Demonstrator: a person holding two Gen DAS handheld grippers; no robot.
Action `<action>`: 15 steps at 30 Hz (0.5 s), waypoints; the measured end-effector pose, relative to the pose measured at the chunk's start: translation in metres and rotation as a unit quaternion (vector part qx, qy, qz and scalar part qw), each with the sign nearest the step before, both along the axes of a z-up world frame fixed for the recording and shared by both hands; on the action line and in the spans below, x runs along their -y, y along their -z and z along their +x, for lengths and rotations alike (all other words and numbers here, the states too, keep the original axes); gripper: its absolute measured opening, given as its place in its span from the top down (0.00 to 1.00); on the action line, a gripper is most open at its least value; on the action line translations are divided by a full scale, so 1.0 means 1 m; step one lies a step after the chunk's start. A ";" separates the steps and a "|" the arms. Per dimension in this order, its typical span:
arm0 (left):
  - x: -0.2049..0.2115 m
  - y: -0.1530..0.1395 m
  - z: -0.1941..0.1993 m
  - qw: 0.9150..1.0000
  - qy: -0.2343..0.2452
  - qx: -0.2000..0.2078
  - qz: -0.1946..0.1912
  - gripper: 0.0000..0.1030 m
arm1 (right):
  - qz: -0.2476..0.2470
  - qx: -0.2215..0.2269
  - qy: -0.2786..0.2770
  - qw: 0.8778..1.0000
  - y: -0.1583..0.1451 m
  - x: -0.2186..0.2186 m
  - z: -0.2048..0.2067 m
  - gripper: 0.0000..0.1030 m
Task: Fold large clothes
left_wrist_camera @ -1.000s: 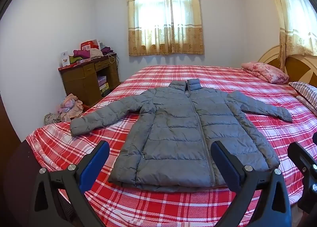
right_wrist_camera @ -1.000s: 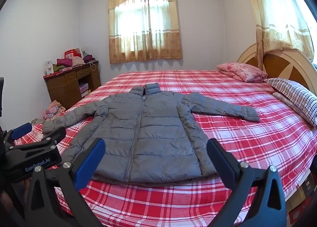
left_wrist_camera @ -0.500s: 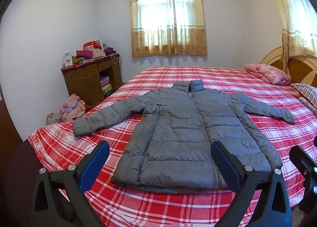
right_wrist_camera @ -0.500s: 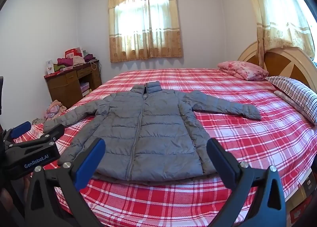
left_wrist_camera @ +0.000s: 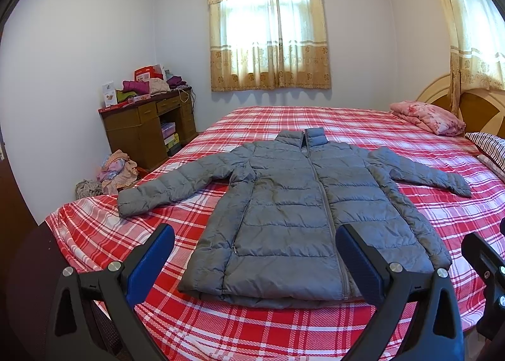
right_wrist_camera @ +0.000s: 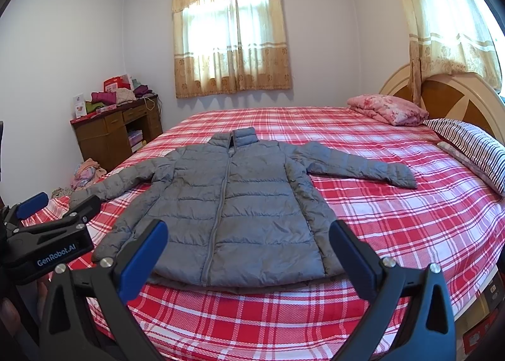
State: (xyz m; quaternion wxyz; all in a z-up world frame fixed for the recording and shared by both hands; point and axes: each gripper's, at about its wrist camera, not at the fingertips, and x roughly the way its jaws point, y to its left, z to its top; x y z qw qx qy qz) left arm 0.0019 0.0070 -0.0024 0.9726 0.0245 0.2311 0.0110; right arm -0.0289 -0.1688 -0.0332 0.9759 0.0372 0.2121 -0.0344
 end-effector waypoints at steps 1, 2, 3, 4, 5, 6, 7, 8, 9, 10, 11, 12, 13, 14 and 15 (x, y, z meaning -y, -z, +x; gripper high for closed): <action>0.000 0.000 0.000 1.000 -0.001 0.000 0.000 0.01 | 0.000 0.000 0.000 1.000 -0.001 0.001 0.000 0.00; 0.000 0.000 0.000 1.000 -0.001 0.000 0.000 0.01 | 0.000 0.000 0.000 1.000 0.001 -0.001 0.000 0.00; 0.000 0.000 0.000 1.000 -0.001 0.000 0.000 0.01 | 0.000 -0.001 0.000 1.000 -0.001 0.001 0.000 0.00; 0.000 0.000 0.000 1.000 -0.001 0.000 0.000 0.01 | 0.000 -0.001 0.001 1.000 0.001 0.000 0.000 0.00; 0.000 0.000 0.000 1.000 -0.001 0.000 0.000 0.01 | 0.001 -0.001 0.001 1.000 -0.001 0.001 0.000 0.00; 0.000 0.000 0.000 1.000 -0.001 0.000 0.001 0.01 | 0.001 -0.001 0.000 1.000 0.000 0.000 0.000 0.00; -0.001 0.000 0.001 1.000 0.000 0.000 0.000 0.01 | 0.001 -0.001 0.001 1.000 -0.002 0.001 0.000 0.00; 0.000 0.000 0.000 1.000 0.000 0.000 0.000 0.01 | 0.000 0.000 0.001 1.000 0.001 0.000 0.000 0.00; 0.000 0.000 0.000 1.000 -0.001 0.000 0.000 0.01 | 0.001 -0.001 0.001 1.000 -0.002 0.001 0.001 0.00; 0.000 0.000 0.000 1.000 -0.001 0.000 0.000 0.01 | 0.002 -0.001 0.000 1.000 -0.002 0.002 0.001 0.00; -0.001 0.000 0.000 1.000 0.000 0.000 0.000 0.01 | 0.002 -0.001 0.001 1.000 0.001 0.000 0.001 0.00; 0.000 0.000 0.000 1.000 0.000 0.000 0.000 0.01 | 0.002 -0.002 0.001 1.000 -0.001 0.001 0.001 0.00; -0.001 0.000 0.000 1.000 -0.001 0.000 0.000 0.01 | 0.002 -0.002 0.000 1.000 -0.002 0.002 0.001 0.00; 0.000 0.000 0.000 1.000 -0.001 0.000 0.000 0.01 | 0.001 -0.002 0.000 1.000 0.000 0.000 0.001 0.00; 0.000 0.000 0.000 1.000 0.000 0.000 0.000 0.01 | 0.001 -0.002 0.000 1.000 -0.001 0.001 0.001 0.00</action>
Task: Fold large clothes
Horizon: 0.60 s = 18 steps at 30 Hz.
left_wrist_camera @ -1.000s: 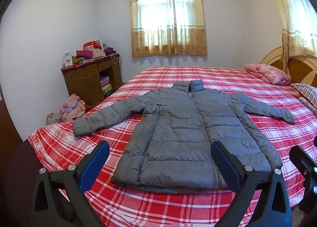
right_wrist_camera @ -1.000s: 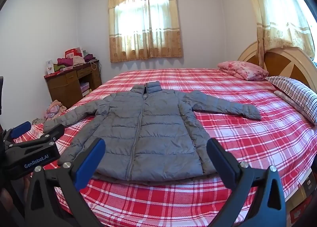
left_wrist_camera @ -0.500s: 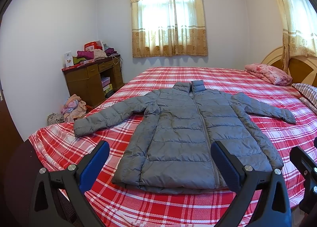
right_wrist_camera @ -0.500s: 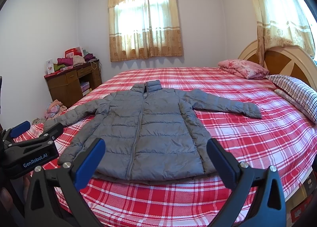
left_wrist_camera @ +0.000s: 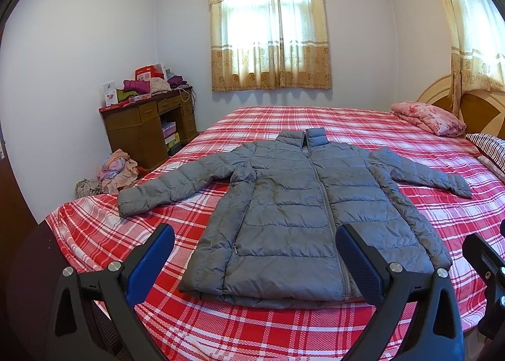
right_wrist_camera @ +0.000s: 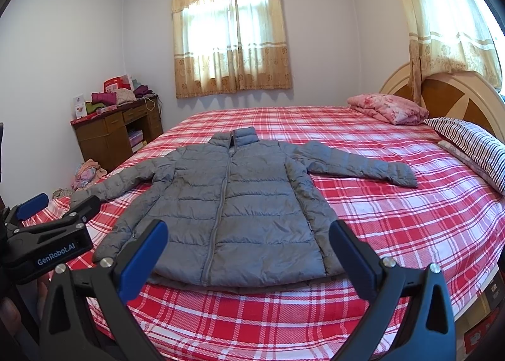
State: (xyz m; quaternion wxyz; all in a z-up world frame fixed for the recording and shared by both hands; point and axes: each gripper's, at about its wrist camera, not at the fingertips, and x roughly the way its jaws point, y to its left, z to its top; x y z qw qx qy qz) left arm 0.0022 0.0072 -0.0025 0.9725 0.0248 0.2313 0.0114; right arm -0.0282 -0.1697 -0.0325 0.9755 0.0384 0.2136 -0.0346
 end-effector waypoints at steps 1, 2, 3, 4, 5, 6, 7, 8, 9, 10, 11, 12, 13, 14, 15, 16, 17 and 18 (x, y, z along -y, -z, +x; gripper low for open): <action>0.000 0.000 0.000 1.000 0.000 0.000 0.000 0.01 | 0.001 0.000 0.000 1.000 -0.001 0.001 0.000 0.00; 0.000 0.000 0.000 1.000 0.000 0.000 0.000 0.01 | 0.000 0.000 0.000 1.000 0.001 0.000 0.000 0.00; 0.000 0.000 0.000 1.000 0.000 0.000 0.000 0.01 | 0.000 0.000 0.000 1.000 0.000 -0.001 0.000 0.00; 0.000 0.000 0.000 1.000 0.000 0.000 0.000 0.01 | 0.001 0.000 -0.001 1.000 -0.001 -0.002 -0.001 0.00; 0.000 0.000 0.000 1.000 0.000 0.000 0.000 0.01 | 0.001 0.000 -0.001 1.000 0.000 -0.003 -0.001 0.00; -0.001 0.000 0.000 1.000 0.000 0.000 0.000 0.01 | 0.001 0.000 0.000 1.000 0.000 -0.003 -0.001 0.00; 0.000 0.000 0.000 1.000 0.000 0.000 0.000 0.01 | 0.001 0.000 0.000 1.000 0.000 -0.003 -0.001 0.00; 0.000 0.000 0.000 1.000 0.000 0.000 0.000 0.01 | 0.001 0.000 -0.001 1.000 -0.001 -0.002 -0.001 0.00; 0.000 0.000 0.000 1.000 0.000 0.000 0.000 0.01 | 0.001 0.000 0.000 1.000 0.000 -0.003 -0.001 0.00; 0.000 0.000 0.001 1.000 -0.001 -0.001 0.000 0.01 | 0.001 -0.001 0.000 1.000 -0.001 -0.002 -0.001 0.00; 0.000 0.000 0.001 1.000 -0.001 0.000 -0.001 0.01 | 0.001 -0.001 -0.001 1.000 0.001 -0.003 -0.001 0.00; 0.000 0.000 0.001 1.000 0.000 -0.001 -0.001 0.01 | 0.001 -0.001 0.000 1.000 0.001 -0.003 -0.001 0.00; 0.000 0.000 0.001 1.000 0.000 -0.001 0.000 0.01 | 0.001 0.000 0.000 1.000 0.000 -0.003 -0.001 0.00; 0.000 0.000 0.001 1.000 0.000 0.000 0.000 0.01 | 0.001 -0.001 -0.001 1.000 0.001 -0.003 -0.001 0.00; 0.000 0.000 0.001 1.000 0.000 0.000 0.000 0.01 | 0.002 -0.001 -0.001 1.000 0.000 -0.002 -0.001 0.00; 0.000 0.000 0.001 1.000 0.000 0.000 0.000 0.01 | 0.002 -0.001 0.000 1.000 0.001 -0.002 -0.001 0.00; 0.000 0.000 0.001 1.000 0.000 -0.001 -0.001 0.01 | 0.002 -0.001 0.000 1.000 0.000 -0.002 0.000 0.00; 0.000 0.000 0.001 1.000 0.000 -0.001 -0.001 0.01 | 0.002 -0.001 -0.001 1.000 0.000 -0.002 0.000 0.00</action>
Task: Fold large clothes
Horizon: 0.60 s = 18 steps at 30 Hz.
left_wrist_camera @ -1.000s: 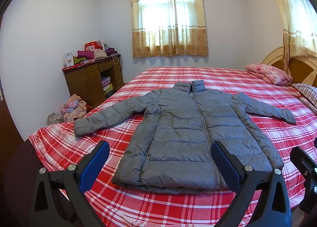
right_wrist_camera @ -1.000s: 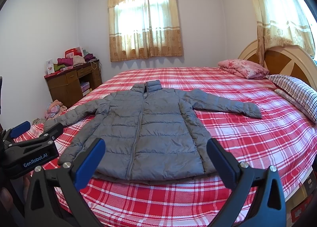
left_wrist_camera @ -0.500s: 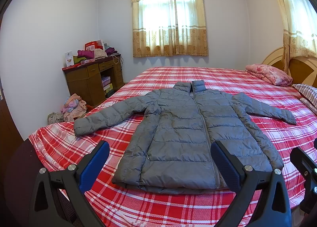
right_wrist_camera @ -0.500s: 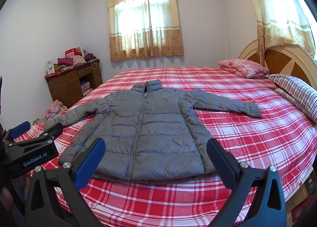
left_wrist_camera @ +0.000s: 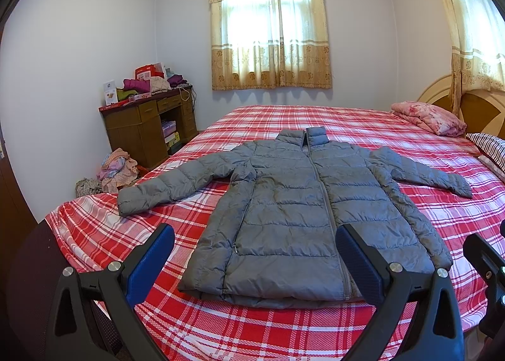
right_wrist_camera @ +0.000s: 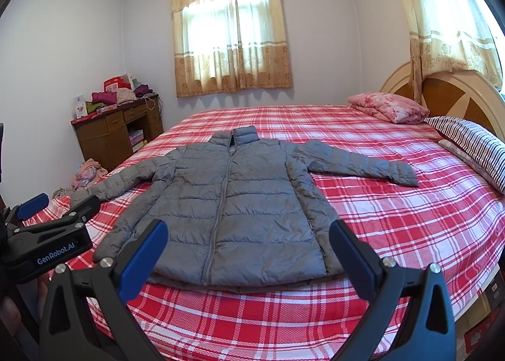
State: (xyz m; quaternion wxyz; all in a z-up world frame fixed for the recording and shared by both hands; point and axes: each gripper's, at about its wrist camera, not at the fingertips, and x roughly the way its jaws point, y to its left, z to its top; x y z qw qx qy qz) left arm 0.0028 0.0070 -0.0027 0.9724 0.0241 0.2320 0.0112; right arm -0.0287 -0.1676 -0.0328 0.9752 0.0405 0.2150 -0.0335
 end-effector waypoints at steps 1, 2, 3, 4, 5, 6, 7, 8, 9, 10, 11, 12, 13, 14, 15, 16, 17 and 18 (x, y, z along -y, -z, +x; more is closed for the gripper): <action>0.000 0.000 0.000 1.000 0.000 0.000 0.000 0.01 | 0.000 0.000 0.000 1.000 0.000 0.000 0.000 0.00; 0.000 0.000 0.000 1.000 0.000 0.000 0.001 0.01 | 0.000 0.000 0.001 1.000 0.001 -0.001 0.000 0.00; 0.000 0.000 0.000 1.000 0.000 0.000 0.000 0.01 | 0.000 0.000 0.000 1.000 -0.001 0.001 0.000 0.00; 0.000 0.000 0.000 1.000 0.000 -0.001 0.000 0.01 | 0.000 0.000 0.000 1.000 -0.001 0.001 0.000 0.00; -0.001 0.001 0.000 1.000 0.000 -0.001 -0.001 0.01 | 0.000 0.000 0.000 1.000 0.001 0.000 0.000 0.00; -0.002 0.001 0.000 1.000 0.000 -0.001 0.000 0.01 | 0.000 0.000 0.000 1.000 0.000 0.000 0.000 0.00; -0.002 0.002 0.000 1.000 -0.001 -0.001 0.000 0.01 | 0.000 0.000 0.000 1.000 0.000 0.000 0.000 0.00; -0.002 0.002 0.000 1.000 -0.001 -0.002 0.000 0.01 | 0.001 0.000 0.001 1.000 0.001 0.000 0.000 0.00; -0.002 0.002 0.000 1.000 0.000 -0.002 -0.001 0.01 | 0.001 0.000 0.001 1.000 0.000 0.001 0.000 0.00; -0.003 0.003 0.000 1.000 0.000 -0.003 -0.001 0.01 | 0.001 -0.001 0.001 1.000 0.001 0.000 0.001 0.00; -0.003 0.004 0.001 1.000 -0.001 -0.003 -0.001 0.01 | 0.001 -0.001 0.001 1.000 0.002 0.000 0.000 0.00; -0.003 0.003 0.001 1.000 -0.001 -0.003 -0.001 0.01 | 0.001 -0.001 0.001 1.000 0.001 0.000 0.001 0.00; -0.003 0.003 0.001 1.000 0.000 -0.003 -0.002 0.01 | 0.001 -0.002 0.001 1.000 0.003 -0.001 0.001 0.00; -0.003 0.004 0.001 1.000 0.000 -0.003 -0.002 0.01 | 0.002 -0.002 0.000 1.000 0.005 -0.003 0.000 0.00; -0.003 0.005 0.001 1.000 0.000 -0.004 -0.002 0.01 | 0.003 -0.002 0.000 1.000 0.007 -0.002 0.000 0.00; -0.003 0.005 0.001 1.000 0.000 -0.004 -0.002 0.01 | 0.003 -0.002 0.000 1.000 0.009 -0.004 -0.001 0.00; -0.003 0.006 0.001 1.000 0.000 -0.005 -0.002 0.01 | 0.002 -0.002 0.000 1.000 0.007 -0.003 0.000 0.00; -0.003 0.007 0.002 1.000 0.000 -0.006 -0.002 0.01 | 0.002 -0.002 0.000 1.000 0.008 -0.003 0.000 0.00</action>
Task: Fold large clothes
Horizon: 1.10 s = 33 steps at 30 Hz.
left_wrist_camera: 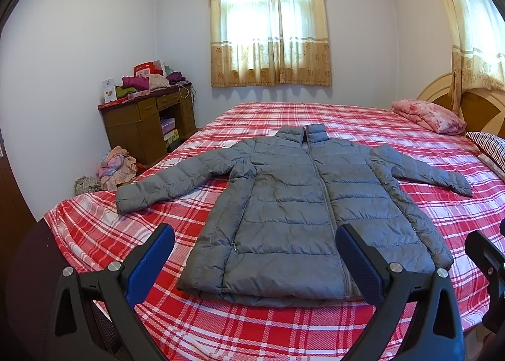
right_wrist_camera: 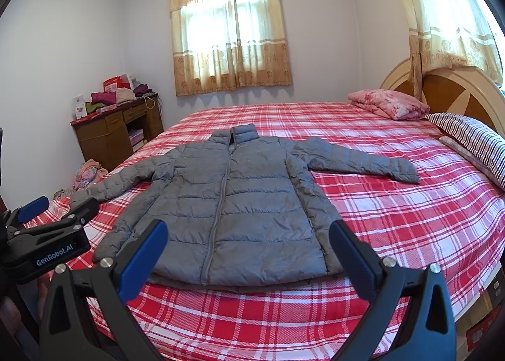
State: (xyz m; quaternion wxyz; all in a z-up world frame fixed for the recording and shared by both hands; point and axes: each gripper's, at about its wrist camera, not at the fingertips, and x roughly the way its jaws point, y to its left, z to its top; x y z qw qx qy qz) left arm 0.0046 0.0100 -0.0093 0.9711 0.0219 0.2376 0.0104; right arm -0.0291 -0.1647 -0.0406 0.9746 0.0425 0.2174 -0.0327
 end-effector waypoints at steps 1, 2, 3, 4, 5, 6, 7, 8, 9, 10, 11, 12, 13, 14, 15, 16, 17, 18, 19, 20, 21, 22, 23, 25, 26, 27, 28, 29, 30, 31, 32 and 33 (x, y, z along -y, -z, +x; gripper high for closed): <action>0.000 0.000 0.001 1.000 0.000 -0.001 0.000 0.01 | 0.001 0.000 0.001 1.000 -0.001 0.001 0.000 0.00; 0.001 0.001 0.002 1.000 0.000 -0.002 0.001 0.01 | 0.001 -0.001 0.001 1.000 0.001 -0.001 0.000 0.00; 0.002 0.001 0.002 1.000 0.001 -0.002 0.001 0.01 | 0.001 -0.001 0.001 1.000 0.000 0.000 0.000 0.00; 0.002 0.002 0.002 1.000 0.000 -0.003 0.001 0.01 | 0.002 0.000 0.000 1.000 0.000 0.000 0.000 0.00; 0.002 0.001 0.002 1.000 0.001 -0.003 0.001 0.01 | 0.001 0.000 0.000 1.000 0.000 -0.001 -0.001 0.00; 0.002 0.002 0.003 1.000 0.003 -0.004 0.000 0.01 | 0.002 0.000 -0.002 1.000 -0.001 0.000 0.000 0.00; 0.003 0.002 0.004 1.000 0.004 -0.006 0.000 0.01 | 0.005 0.000 -0.006 1.000 -0.001 0.002 0.001 0.00; 0.003 0.003 0.006 1.000 0.006 -0.008 -0.002 0.01 | 0.016 -0.002 -0.019 1.000 0.002 0.003 0.003 0.00; 0.003 0.003 0.009 1.000 0.011 -0.010 -0.006 0.01 | 0.030 -0.003 -0.030 0.999 0.005 0.007 0.006 0.00; 0.004 0.004 0.014 1.000 0.017 -0.013 -0.008 0.01 | 0.041 -0.004 -0.033 0.999 0.008 0.011 0.012 0.00; 0.005 0.005 0.019 1.000 0.019 -0.015 -0.006 0.01 | 0.045 -0.004 -0.029 0.999 0.010 0.016 0.016 0.00; 0.007 0.006 0.026 1.000 0.019 -0.016 -0.004 0.01 | 0.048 -0.004 -0.023 0.999 0.013 0.021 0.023 0.00; 0.008 0.006 0.033 1.000 0.021 -0.017 -0.004 0.01 | 0.051 -0.004 -0.015 0.999 0.015 0.028 0.031 0.00; 0.010 0.007 0.043 1.000 0.024 -0.015 -0.004 0.01 | 0.055 -0.001 -0.005 0.998 0.015 0.037 0.039 0.00; 0.013 0.007 0.051 1.000 0.023 -0.014 0.001 0.01 | 0.057 0.000 0.006 0.998 0.010 0.048 0.047 0.00; 0.017 0.008 0.066 1.000 0.023 -0.018 0.007 0.01 | 0.057 -0.001 0.021 0.998 0.010 0.058 0.055 0.00; 0.021 0.009 0.076 0.999 0.026 -0.021 0.009 0.01 | 0.057 -0.005 0.038 0.998 0.010 0.069 0.064 0.05; 0.026 0.010 0.091 0.999 0.031 -0.024 0.008 0.01 | 0.067 -0.014 0.052 0.996 0.011 0.083 0.075 0.17; 0.030 0.013 0.105 0.999 0.031 -0.027 0.009 0.01 | 0.085 -0.026 0.062 0.994 0.014 0.100 0.086 0.24; 0.034 0.016 0.118 0.999 0.031 -0.034 0.009 0.01 | 0.101 -0.036 0.077 0.991 0.018 0.116 0.096 0.31; 0.038 0.020 0.133 0.998 0.034 -0.047 0.006 0.01 | 0.110 -0.049 0.094 0.988 0.022 0.130 0.104 0.31; 0.041 0.023 0.146 0.998 0.038 -0.058 0.003 0.01 | 0.108 -0.063 0.110 0.986 0.026 0.144 0.112 0.31; 0.045 0.028 0.161 0.997 0.038 -0.069 0.000 0.01 | 0.102 -0.083 0.121 0.984 0.033 0.157 0.124 0.31; 0.053 0.037 0.188 0.995 0.039 -0.087 -0.007 0.01 | 0.104 -0.111 0.148 0.977 0.044 0.183 0.141 0.31; 0.058 0.041 0.197 0.995 0.040 -0.092 -0.006 0.01 | 0.111 -0.120 0.162 0.973 0.048 0.198 0.146 0.30; 0.063 0.045 0.209 0.995 0.038 -0.097 -0.003 0.01 | 0.122 -0.125 0.176 0.969 0.052 0.214 0.151 0.25; 0.068 0.049 0.219 0.994 0.038 -0.099 0.001 0.01 | 0.130 -0.124 0.194 0.964 0.056 0.229 0.154 0.22; 0.071 0.052 0.228 0.994 0.039 -0.101 0.003 0.01 | 0.135 -0.124 0.217 0.959 0.058 0.243 0.155 0.17; 0.075 0.057 0.236 0.994 0.041 -0.103 0.004 0.01 | 0.141 -0.124 0.233 0.954 0.061 0.263 0.160 0.16; 0.078 0.061 0.245 0.993 0.042 -0.107 0.006 0.01 | 0.144 -0.122 0.253 0.949 0.063 0.278 0.161 0.16; 0.080 0.067 0.254 0.993 0.041 -0.112 0.008 0.01 | 0.146 -0.121 0.268 0.944 0.065 0.291 0.163 0.15; 0.082 0.073 0.263 0.992 0.040 -0.117 0.011 0.01 | 0.148 -0.124 0.287 0.938 0.067 0.305 0.165 0.15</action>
